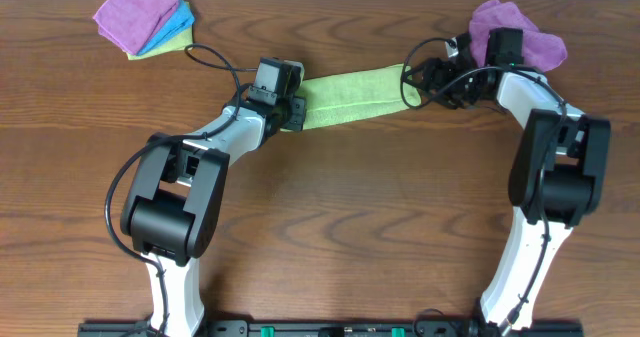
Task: Fold the cloth
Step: 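Grasp the right end with the right gripper and fold it toward the left gripper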
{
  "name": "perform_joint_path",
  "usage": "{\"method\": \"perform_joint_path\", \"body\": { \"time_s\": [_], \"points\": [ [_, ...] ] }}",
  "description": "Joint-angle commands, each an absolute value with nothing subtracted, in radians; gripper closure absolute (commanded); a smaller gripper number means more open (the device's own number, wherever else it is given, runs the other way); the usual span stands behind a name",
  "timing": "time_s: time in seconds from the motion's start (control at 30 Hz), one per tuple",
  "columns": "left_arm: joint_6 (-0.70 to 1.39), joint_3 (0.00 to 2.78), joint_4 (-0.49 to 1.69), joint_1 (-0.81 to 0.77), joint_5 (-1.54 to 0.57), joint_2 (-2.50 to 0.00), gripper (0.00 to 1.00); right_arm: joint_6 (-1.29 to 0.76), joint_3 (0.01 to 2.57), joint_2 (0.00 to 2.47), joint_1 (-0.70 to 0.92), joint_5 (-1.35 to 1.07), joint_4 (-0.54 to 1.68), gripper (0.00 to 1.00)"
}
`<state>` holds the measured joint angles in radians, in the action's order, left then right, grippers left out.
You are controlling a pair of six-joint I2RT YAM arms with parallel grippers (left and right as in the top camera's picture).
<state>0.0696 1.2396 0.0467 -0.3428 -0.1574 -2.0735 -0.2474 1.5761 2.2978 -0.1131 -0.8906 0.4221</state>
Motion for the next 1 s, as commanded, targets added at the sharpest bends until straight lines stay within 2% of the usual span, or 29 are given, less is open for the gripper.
{"method": "perform_joint_path", "body": {
  "time_s": [0.0, 0.3, 0.4, 0.47, 0.57, 0.67, 0.7, 0.97],
  "points": [
    [0.047, 1.222, 0.082, -0.348, -0.159, -2.113, 0.94, -0.276, 1.570, 2.363, -0.094, -0.891, 0.446, 0.14],
    [0.047, 1.222, 0.078, -0.348, -0.158, -2.113, 0.94, -0.268, 1.569, 2.363, -0.036, -0.851, 0.460, 0.16],
    [0.047, 1.222, 0.079, -0.348, -0.158, -2.113, 0.94, -0.269, 1.569, 2.363, -0.029, -0.817, 0.460, 0.26],
    [0.047, 1.222, 0.079, -0.348, -0.158, -2.113, 0.95, -0.270, 1.569, 2.363, -0.028, -0.799, 0.459, 0.38],
    [0.047, 1.222, 0.084, -0.348, -0.158, -2.113, 0.94, -0.285, 1.569, 2.363, -0.031, -0.759, 0.457, 0.41],
    [0.027, 1.222, 0.105, -0.348, -0.158, -2.113, 0.94, -0.297, 1.569, 2.363, -0.031, -0.712, 0.452, 0.41],
    [0.016, 1.222, 0.118, -0.348, -0.158, -2.113, 0.94, -0.302, 1.569, 2.363, -0.032, -0.702, 0.447, 0.36],
    [0.002, 1.222, 0.134, -0.348, -0.158, -2.113, 0.94, -0.360, 1.569, 2.363, -0.030, -0.677, 0.350, 0.35]
  ]
}}
